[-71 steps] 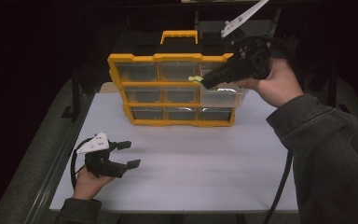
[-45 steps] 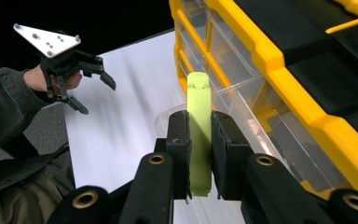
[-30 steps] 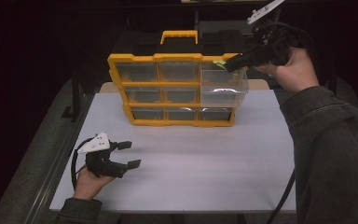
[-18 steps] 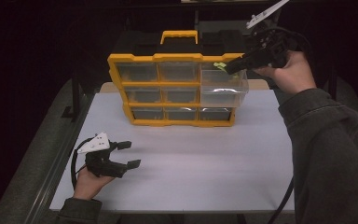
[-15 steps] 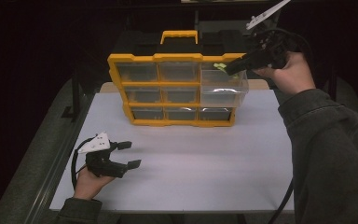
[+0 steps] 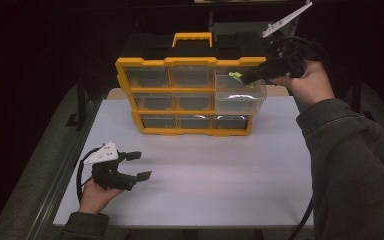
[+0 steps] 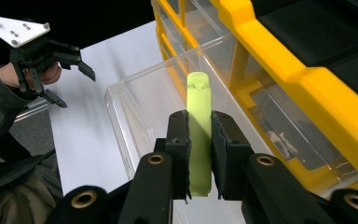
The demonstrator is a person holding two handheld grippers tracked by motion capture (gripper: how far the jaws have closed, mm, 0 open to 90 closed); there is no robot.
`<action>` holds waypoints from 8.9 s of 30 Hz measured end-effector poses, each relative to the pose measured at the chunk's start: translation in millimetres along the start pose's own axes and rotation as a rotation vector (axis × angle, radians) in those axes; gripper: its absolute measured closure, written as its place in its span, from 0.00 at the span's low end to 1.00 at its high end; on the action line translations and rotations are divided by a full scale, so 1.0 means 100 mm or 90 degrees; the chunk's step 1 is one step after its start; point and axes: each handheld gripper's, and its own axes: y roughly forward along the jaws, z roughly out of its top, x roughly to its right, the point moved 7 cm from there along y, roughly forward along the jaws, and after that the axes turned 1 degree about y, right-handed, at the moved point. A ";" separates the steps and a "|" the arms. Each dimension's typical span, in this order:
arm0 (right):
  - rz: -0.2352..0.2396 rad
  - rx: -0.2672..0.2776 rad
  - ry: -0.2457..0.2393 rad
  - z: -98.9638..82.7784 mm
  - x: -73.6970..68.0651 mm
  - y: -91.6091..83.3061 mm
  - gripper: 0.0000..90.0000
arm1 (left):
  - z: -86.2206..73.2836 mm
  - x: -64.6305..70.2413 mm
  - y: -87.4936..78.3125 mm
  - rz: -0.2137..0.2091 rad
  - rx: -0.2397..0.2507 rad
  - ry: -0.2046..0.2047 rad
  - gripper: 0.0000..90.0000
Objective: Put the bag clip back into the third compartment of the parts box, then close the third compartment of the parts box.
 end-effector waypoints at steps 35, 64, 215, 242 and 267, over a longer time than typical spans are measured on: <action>0.045 -0.008 -0.016 -0.06 -0.10 0.14 0.81 | 0.01 -0.03 -0.04 -0.001 0.016 -0.010 0.22; 0.064 0.098 0.006 -0.05 -0.53 -0.19 0.30 | 0.01 -0.02 -0.03 0.002 0.014 -0.010 0.23; -0.010 0.042 0.021 -0.18 -0.06 0.37 0.99 | -0.03 -0.03 -0.07 0.011 0.013 -0.017 0.23; -0.024 0.019 0.028 -0.09 0.08 0.42 0.99 | -0.03 -0.04 -0.10 0.016 0.018 -0.019 0.23; -0.023 0.004 0.043 -0.02 0.20 0.46 0.99 | -0.04 -0.04 -0.10 0.016 0.009 -0.011 0.23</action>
